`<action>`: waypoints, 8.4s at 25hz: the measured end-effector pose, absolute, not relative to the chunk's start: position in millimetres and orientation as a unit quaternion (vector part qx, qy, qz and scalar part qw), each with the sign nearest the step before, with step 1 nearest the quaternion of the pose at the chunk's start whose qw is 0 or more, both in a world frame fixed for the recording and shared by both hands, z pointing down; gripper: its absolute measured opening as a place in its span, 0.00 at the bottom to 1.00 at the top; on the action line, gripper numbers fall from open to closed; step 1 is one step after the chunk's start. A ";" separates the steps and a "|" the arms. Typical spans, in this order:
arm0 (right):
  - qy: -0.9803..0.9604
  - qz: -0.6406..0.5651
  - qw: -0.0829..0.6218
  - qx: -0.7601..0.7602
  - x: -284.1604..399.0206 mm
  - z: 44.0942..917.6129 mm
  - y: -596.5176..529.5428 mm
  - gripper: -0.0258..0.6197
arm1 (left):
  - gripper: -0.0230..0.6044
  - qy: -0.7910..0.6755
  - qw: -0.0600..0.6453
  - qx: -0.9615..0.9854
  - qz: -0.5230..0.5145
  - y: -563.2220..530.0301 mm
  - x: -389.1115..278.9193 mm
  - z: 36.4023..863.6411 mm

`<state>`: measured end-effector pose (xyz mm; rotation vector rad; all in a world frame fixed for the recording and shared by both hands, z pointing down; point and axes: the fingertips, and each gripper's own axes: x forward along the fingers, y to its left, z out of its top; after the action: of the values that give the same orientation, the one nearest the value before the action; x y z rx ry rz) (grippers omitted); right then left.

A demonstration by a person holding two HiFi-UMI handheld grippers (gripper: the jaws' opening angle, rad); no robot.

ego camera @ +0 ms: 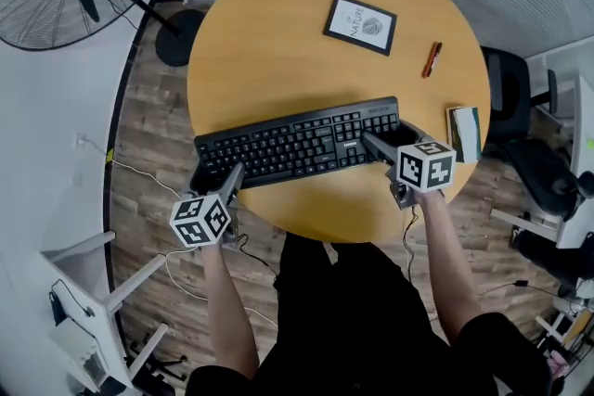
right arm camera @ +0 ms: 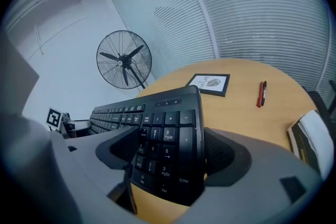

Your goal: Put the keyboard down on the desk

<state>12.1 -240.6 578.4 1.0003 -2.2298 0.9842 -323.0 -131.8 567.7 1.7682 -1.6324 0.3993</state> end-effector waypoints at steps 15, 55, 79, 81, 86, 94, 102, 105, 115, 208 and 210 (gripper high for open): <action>-0.793 0.388 0.270 0.384 -34.8 640.5 -276.7 0.63 | 0.67 -0.597 0.383 0.683 0.174 -184.3 -374.7 635.9; -0.761 0.407 0.298 0.409 -35.2 704.5 -277.6 0.64 | 0.67 -0.585 0.410 0.666 0.214 -191.5 -379.5 690.2; -0.766 0.393 0.300 0.410 -35.3 708.1 -279.7 0.64 | 0.67 -0.606 0.391 0.654 0.230 -190.0 -382.3 692.6; -0.766 0.393 0.302 0.409 -34.4 708.1 -280.1 0.64 | 0.67 -0.612 0.387 0.650 0.230 -189.3 -382.2 691.1; -0.772 0.375 0.309 0.409 -33.5 702.8 -281.4 0.63 | 0.67 -0.620 0.385 0.644 0.231 -186.8 -382.4 685.7; -0.786 0.363 0.298 0.403 -26.2 683.1 -283.0 0.62 | 0.67 -0.638 0.370 0.638 0.222 -176.1 -373.1 664.5; -0.821 0.321 0.277 0.381 -25.0 644.2 -269.8 0.58 | 0.67 -0.651 0.346 0.645 0.201 -160.8 -343.3 627.1; -0.836 0.302 0.269 0.370 -22.5 625.8 -260.2 0.56 | 0.66 -0.655 0.335 0.649 0.192 -150.6 -324.9 610.0; -0.884 0.245 0.212 0.337 -10.6 549.5 -224.5 0.48 | 0.61 -0.674 0.281 0.665 0.153 -116.9 -261.4 541.4; -0.922 0.122 0.058 0.364 -13.1 338.4 116.5 0.05 | 0.04 -0.601 0.081 0.795 0.020 150.5 -178.8 327.6; -0.922 0.122 0.059 0.362 -14.1 339.3 117.5 0.05 | 0.04 -0.601 0.082 0.795 0.021 150.9 -179.9 328.5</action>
<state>-14.1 117.5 339.3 1.0975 -2.7923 0.3685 -179.9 150.9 328.5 2.3743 -1.7962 0.0636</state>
